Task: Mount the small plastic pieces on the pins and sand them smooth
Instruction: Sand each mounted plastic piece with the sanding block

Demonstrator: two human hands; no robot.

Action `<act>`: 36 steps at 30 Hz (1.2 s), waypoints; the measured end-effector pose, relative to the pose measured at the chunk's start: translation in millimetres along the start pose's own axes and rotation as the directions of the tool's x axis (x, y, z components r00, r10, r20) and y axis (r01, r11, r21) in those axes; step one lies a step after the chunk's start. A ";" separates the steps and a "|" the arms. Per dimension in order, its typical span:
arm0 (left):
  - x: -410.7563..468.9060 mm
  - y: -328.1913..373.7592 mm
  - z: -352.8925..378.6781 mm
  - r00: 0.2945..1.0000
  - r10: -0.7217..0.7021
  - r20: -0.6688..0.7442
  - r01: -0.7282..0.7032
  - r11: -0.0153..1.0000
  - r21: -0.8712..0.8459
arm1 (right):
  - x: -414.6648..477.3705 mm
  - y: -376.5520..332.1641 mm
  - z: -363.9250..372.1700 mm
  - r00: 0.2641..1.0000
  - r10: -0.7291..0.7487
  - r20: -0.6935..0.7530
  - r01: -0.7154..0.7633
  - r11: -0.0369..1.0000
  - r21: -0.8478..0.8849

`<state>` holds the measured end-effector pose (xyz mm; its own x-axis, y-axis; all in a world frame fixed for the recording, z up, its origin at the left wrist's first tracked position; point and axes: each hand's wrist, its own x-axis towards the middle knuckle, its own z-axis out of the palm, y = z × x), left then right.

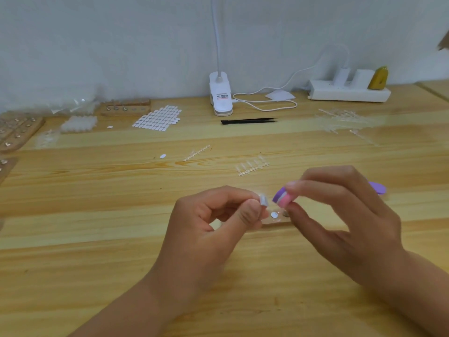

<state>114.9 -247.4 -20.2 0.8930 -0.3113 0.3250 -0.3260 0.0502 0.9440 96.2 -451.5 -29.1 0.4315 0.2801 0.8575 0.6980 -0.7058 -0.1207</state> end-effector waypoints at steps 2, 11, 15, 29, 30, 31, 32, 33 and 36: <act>0.3 0.5 0.6 1.000 0.001 0.000 -0.001 1.000 0.021 | 1.1 -6.5 -0.3 1.000 -0.013 -0.012 0.014 0.999 0.039; -0.5 0.0 0.8 0.999 -0.033 -0.020 0.033 0.999 0.002 | -0.2 -8.9 1.5 1.000 -0.030 -0.005 0.030 0.999 0.043; -1.9 0.1 2.2 1.000 -0.021 -0.011 0.021 0.999 0.043 | -1.9 -9.5 4.7 0.998 -0.049 0.025 0.048 0.998 0.031; 4.9 -1.9 -1.9 0.989 -0.119 0.088 0.124 0.991 -0.059 | -3.4 0.2 0.6 0.997 0.025 0.076 -0.032 0.995 0.097; 4.4 -1.3 -1.5 0.989 -0.117 0.095 0.122 0.991 -0.057 | -5.0 -3.5 2.4 0.996 -0.009 0.084 0.001 0.995 0.100; 3.9 -0.9 -1.0 0.988 -0.115 0.104 0.120 0.991 -0.050 | -6.1 -4.8 3.7 0.994 -0.042 0.099 0.032 0.995 0.093; 3.5 -0.8 -1.1 0.987 -0.117 0.110 0.122 0.992 -0.041 | -6.1 -3.2 3.4 0.992 -0.055 0.115 0.047 0.996 0.077; 3.5 -1.2 -1.7 0.986 -0.122 0.110 0.127 0.991 -0.038 | -5.1 1.1 2.3 0.992 -0.043 0.122 0.037 0.998 0.053; 3.7 -1.7 -3.4 0.986 -0.127 0.107 0.133 0.990 -0.042 | -1.3 6.9 -1.9 0.996 0.018 0.087 -0.021 0.999 0.035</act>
<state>119.8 -245.3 -20.3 0.8891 -0.4146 0.1941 -0.1915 0.0482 0.9803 99.3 -458.0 -30.1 0.4921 0.3226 0.8086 0.7084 -0.6883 -0.1565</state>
